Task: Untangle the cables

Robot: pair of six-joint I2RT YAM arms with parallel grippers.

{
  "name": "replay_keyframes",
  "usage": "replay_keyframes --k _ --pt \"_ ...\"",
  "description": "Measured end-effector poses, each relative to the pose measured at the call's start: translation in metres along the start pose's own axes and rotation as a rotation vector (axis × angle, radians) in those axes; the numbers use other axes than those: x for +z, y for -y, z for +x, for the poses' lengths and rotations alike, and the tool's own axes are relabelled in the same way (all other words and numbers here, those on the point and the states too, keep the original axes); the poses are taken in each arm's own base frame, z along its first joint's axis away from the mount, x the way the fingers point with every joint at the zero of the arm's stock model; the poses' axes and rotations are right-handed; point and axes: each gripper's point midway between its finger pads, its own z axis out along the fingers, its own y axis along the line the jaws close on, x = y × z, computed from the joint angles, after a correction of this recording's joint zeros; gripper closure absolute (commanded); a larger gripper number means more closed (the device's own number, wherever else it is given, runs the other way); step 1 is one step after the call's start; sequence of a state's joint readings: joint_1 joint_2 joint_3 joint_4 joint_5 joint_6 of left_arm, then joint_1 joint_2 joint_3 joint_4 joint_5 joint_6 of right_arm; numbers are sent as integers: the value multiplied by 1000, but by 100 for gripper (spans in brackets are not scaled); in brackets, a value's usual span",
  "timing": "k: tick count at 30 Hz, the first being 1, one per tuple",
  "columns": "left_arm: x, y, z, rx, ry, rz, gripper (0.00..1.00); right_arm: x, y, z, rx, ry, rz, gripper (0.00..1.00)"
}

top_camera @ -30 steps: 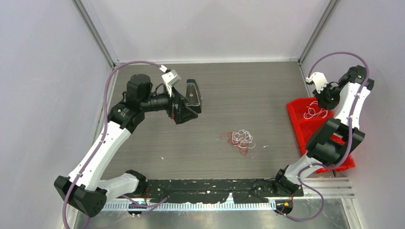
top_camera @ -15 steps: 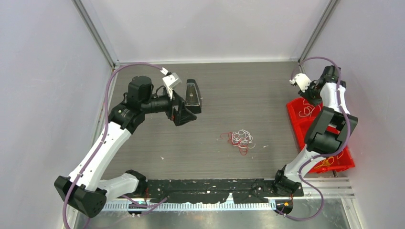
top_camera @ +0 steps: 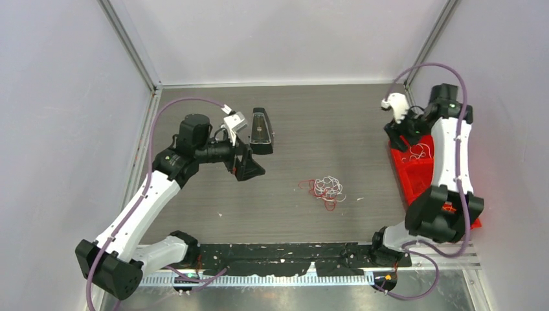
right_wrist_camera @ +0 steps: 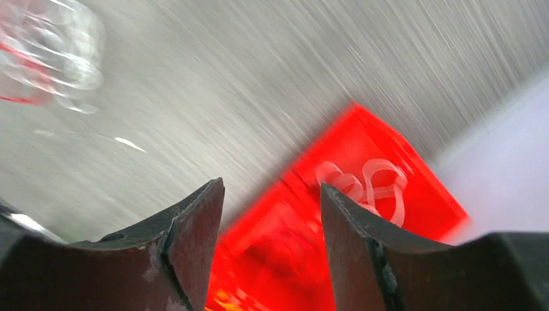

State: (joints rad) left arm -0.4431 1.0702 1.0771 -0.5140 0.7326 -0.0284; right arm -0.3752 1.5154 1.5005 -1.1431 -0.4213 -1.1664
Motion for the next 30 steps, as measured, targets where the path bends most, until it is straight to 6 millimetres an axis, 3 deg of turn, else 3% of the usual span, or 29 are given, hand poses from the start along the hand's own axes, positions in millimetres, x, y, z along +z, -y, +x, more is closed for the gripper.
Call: replay_keyframes --k 3,5,7,11,15,21,25,30 --pt "6 0 17 -41 -28 17 7 4 -64 -46 -16 111 -145 45" --pt "11 2 25 -57 -48 33 8 22 -110 -60 9 134 -280 49" --pt "16 7 31 -67 -66 57 8 46 -150 -59 54 98 -406 52" --pt "23 13 38 -78 -88 86 8 89 -193 -50 124 -14 -537 54" --pt "24 13 39 -73 -84 91 8 119 -207 -48 132 -69 -556 54" --pt "26 11 46 -84 -95 92 8 150 -203 -43 144 -111 -518 54" --pt "26 11 47 -84 -96 93 8 164 -200 -38 141 -141 -495 69" --pt "26 11 47 -83 -95 93 9 167 -204 -36 127 -154 -501 90"
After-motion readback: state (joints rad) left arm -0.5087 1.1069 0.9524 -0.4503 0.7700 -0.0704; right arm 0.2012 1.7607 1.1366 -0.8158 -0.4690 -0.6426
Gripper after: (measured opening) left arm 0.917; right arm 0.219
